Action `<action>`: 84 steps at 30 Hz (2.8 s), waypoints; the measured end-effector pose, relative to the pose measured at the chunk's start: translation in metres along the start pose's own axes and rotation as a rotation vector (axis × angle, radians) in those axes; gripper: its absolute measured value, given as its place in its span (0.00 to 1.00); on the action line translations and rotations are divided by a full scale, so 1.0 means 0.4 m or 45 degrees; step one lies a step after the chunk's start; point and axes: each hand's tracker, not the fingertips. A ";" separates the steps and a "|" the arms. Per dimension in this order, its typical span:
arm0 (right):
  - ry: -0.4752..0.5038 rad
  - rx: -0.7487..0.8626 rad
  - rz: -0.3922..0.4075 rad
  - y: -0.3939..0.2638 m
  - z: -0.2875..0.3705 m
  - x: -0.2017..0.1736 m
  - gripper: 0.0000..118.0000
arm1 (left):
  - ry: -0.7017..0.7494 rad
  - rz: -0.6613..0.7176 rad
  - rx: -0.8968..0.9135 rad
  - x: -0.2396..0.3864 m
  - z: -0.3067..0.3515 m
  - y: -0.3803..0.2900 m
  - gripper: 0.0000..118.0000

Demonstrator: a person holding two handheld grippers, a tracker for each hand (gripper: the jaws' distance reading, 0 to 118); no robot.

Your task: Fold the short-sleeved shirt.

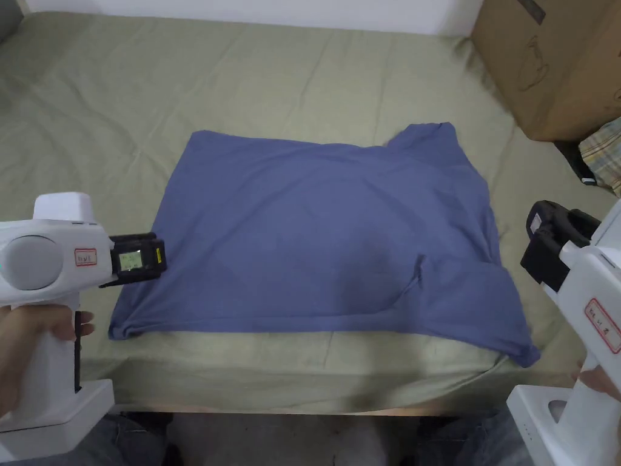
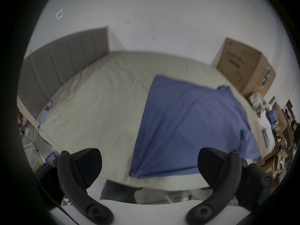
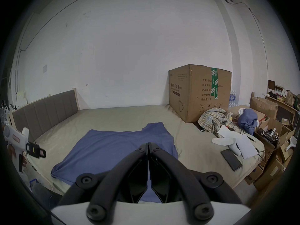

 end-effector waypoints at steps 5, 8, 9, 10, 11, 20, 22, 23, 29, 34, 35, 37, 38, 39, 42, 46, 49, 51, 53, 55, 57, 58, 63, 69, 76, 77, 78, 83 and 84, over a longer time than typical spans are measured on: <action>-0.019 -0.030 0.027 0.003 -0.015 -0.008 0.00 | 0.065 0.001 -0.275 -0.038 -0.125 -0.058 1.00; -0.025 -0.039 0.041 0.006 -0.019 -0.011 0.00 | 0.049 0.034 -0.362 -0.046 -0.175 -0.084 0.93; -0.027 -0.043 0.046 0.006 -0.021 -0.013 0.00 | 0.052 0.043 -0.373 -0.042 -0.183 -0.090 0.82; -0.030 -0.046 0.049 0.006 -0.022 -0.014 0.00 | 0.061 0.052 -0.386 -0.039 -0.193 -0.095 0.71; -0.035 -0.050 0.051 0.007 -0.024 -0.011 0.00 | 0.063 0.060 -0.394 -0.037 -0.201 -0.099 0.57; -0.063 -0.200 0.015 -0.003 -0.049 0.029 0.00 | -0.019 0.062 -0.228 0.011 -0.119 -0.093 0.00; -0.070 -0.306 -0.027 -0.009 -0.080 0.062 0.08 | -0.048 0.147 -0.150 0.001 -0.083 -0.080 0.00; -0.072 -0.373 -0.047 -0.017 -0.100 0.084 0.08 | -0.063 0.180 -0.122 -0.003 -0.066 -0.073 0.00; -0.041 -0.859 -0.100 -0.119 -0.233 0.186 0.99 | -0.083 0.183 -0.055 0.005 -0.015 -0.047 0.00; -0.152 -1.126 0.056 -0.231 -0.308 0.209 0.99 | -0.069 0.186 -0.065 0.012 -0.019 -0.044 0.00; -0.160 -1.154 0.095 -0.250 -0.316 0.203 0.98 | -0.069 0.191 -0.069 0.012 -0.019 -0.045 0.00; -0.157 -1.185 0.155 -0.272 -0.334 0.195 0.92 | -0.063 0.200 -0.080 0.011 -0.023 -0.047 0.00; -0.156 -1.193 0.163 -0.281 -0.340 0.192 0.83 | -0.059 0.206 -0.082 0.010 -0.025 -0.047 0.00; -0.161 -1.190 0.151 -0.287 -0.342 0.191 0.61 | -0.057 0.212 -0.084 0.010 -0.026 -0.048 0.00; -0.103 -1.149 0.041 -0.289 -0.346 0.198 0.05 | -0.056 0.228 -0.093 0.010 -0.031 -0.046 0.00; -0.048 -1.149 0.029 -0.248 -0.327 0.205 0.04 | -0.057 0.250 -0.102 0.009 -0.033 -0.034 0.00; 0.013 -1.130 0.000 -0.176 -0.303 0.225 0.04 | -0.093 0.317 -0.105 -0.001 -0.025 -0.008 0.00; 0.062 -1.104 -0.028 -0.121 -0.299 0.236 0.04 | -0.125 0.385 -0.104 -0.009 -0.023 0.018 0.00; 0.087 -1.073 -0.057 -0.056 -0.308 0.246 0.04 | -0.157 0.451 -0.088 -0.017 -0.023 0.055 0.00; 0.098 -1.037 -0.105 -0.005 -0.327 0.257 0.04 | -0.167 0.472 -0.074 -0.021 -0.030 0.091 0.00; 0.097 -1.008 -0.142 0.038 -0.359 0.266 0.04 | -0.153 0.475 -0.058 -0.019 -0.048 0.133 0.00; 0.076 -0.994 -0.140 0.054 -0.385 0.269 0.04 | -0.146 0.480 -0.048 -0.017 -0.061 0.157 0.00; -0.022 -0.932 -0.125 0.104 -0.532 0.257 0.04 | -0.144 0.494 0.003 0.011 -0.151 0.278 0.00; -0.152 -0.946 -0.100 0.080 -0.745 0.215 0.04 | -0.036 0.394 -0.004 0.063 -0.331 0.395 0.00; -0.259 -1.068 -0.125 -0.019 -0.936 0.205 0.07 | 0.107 0.330 -0.086 0.089 -0.526 0.428 0.52; -0.269 -1.072 -0.122 -0.029 -0.950 0.205 0.17 | 0.110 0.317 -0.070 0.091 -0.538 0.423 0.68; -0.279 -1.071 -0.122 -0.031 -0.954 0.208 0.43 | 0.117 0.298 -0.065 0.089 -0.544 0.423 0.85; -0.311 -0.963 -0.061 0.007 -0.902 0.212 0.86 | 0.104 0.239 0.084 0.068 -0.476 0.412 0.95; -0.308 -0.907 -0.031 0.026 -0.876 0.208 0.86 | 0.086 0.212 0.114 0.066 -0.448 0.409 0.95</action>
